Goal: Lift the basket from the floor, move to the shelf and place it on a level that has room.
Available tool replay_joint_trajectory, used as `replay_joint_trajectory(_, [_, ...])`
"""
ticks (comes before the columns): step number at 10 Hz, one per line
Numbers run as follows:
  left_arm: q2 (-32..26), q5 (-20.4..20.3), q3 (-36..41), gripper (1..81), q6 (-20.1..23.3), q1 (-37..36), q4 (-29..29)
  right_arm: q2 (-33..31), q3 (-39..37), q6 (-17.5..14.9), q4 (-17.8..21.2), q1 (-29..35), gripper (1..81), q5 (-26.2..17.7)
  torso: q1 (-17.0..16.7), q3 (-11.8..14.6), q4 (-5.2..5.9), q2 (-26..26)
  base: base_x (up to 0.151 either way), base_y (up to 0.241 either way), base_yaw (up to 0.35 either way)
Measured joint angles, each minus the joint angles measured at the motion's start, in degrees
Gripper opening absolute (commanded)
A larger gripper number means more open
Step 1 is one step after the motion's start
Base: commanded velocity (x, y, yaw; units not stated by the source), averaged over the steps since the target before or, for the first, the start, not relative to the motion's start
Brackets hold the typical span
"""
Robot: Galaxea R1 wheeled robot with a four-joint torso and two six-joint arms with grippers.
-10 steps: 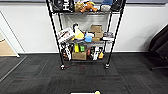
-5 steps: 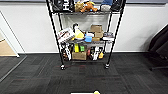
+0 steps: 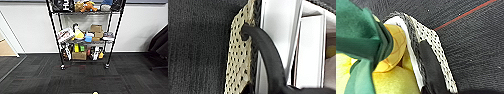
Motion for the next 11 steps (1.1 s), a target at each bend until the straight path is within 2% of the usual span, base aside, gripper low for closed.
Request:
replay_joint_trajectory(3, [-5.68, 0.66, 8.59, 1.0, -0.38, 0.15, 0.17, -1.35, 2.95, 0.0, 0.13, -0.17, 1.0, -0.85, 0.02, -0.02, 0.0, 0.0, 0.0, 0.0, 0.0])
replay_joint_trajectory(5, [-8.24, 1.57, 11.7, 1.0, -0.49, 0.39, 0.11, -4.66, 9.35, 0.13, 0.27, -0.69, 1.0, -0.79, 0.02, -0.02, 0.0, 0.0, 0.0, 0.0, 0.0])
replay_joint_trajectory(9, [-7.8, 1.1, 14.46, 1.0, -0.73, 0.46, 0.09, -12.11, 19.38, 0.39, 0.73, -0.76, 1.0, 1.33, 0.02, -0.04, 0.0, 0.0, 0.0, 0.0, 0.0])
replay_joint_trajectory(11, [-7.52, 1.23, 14.49, 1.0, -0.79, 0.46, 0.11, -13.2, 21.25, 0.46, 0.99, -1.22, 1.0, 2.45, 0.02, -0.02, 0.0, 0.0, 0.0, 0.0, 0.0])
